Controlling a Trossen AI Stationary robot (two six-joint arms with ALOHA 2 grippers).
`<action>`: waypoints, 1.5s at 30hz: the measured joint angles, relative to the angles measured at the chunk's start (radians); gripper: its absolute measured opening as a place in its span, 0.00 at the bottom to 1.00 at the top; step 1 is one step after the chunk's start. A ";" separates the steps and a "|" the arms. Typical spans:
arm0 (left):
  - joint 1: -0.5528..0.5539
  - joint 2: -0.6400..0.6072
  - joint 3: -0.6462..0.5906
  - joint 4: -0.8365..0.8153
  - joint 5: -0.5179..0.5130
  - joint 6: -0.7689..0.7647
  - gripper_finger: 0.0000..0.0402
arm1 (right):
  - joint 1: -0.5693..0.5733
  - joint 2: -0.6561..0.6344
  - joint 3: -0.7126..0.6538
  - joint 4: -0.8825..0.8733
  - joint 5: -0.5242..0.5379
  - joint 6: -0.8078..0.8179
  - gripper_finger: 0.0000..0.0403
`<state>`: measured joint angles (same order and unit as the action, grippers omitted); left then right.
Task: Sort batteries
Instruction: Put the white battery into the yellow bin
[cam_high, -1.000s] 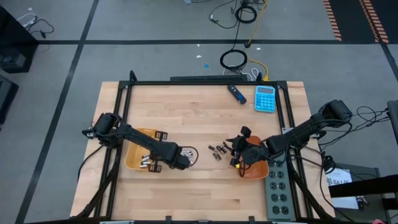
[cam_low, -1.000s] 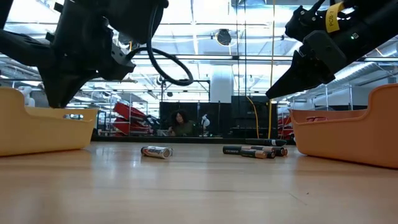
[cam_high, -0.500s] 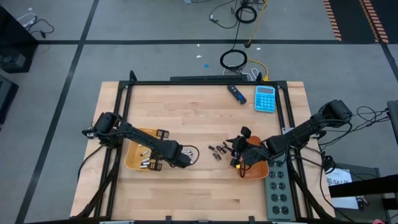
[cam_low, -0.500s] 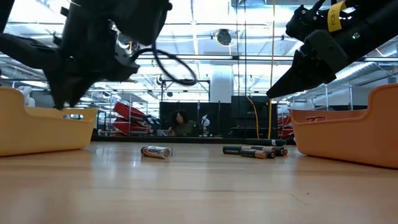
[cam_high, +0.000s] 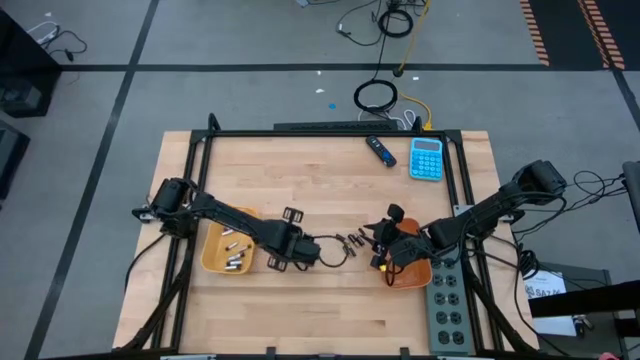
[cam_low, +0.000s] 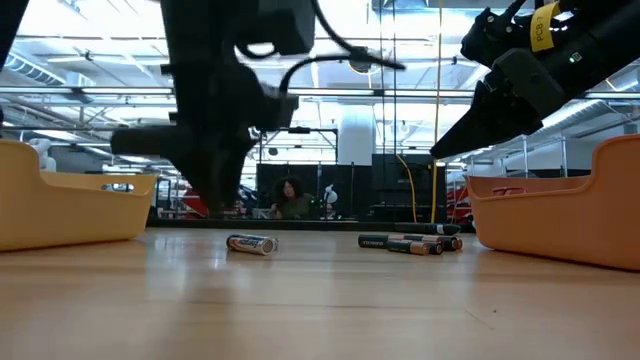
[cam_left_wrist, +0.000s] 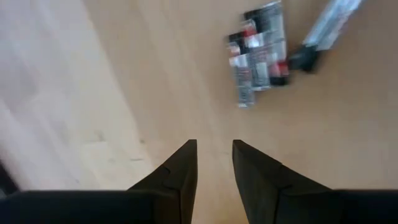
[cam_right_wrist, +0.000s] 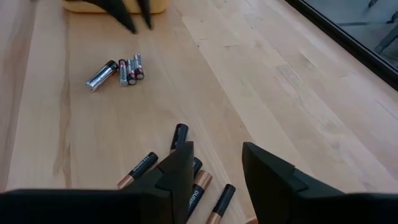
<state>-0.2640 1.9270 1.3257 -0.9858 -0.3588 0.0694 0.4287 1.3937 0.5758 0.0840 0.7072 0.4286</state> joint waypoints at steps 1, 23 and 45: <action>0.006 0.000 -0.020 0.032 -0.006 0.014 0.28 | 0.005 0.000 0.000 0.000 0.003 0.000 0.32; -0.006 -0.296 -0.389 0.558 0.152 0.017 0.28 | 0.029 0.000 0.001 -0.044 0.126 0.052 0.32; -0.006 -0.184 -0.354 0.811 0.350 0.138 0.34 | 0.003 0.000 0.000 0.004 0.096 0.028 0.32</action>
<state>-0.2695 1.7433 0.9722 -0.1746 -0.0089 0.2077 0.4313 1.3941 0.5758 0.0880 0.8028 0.4565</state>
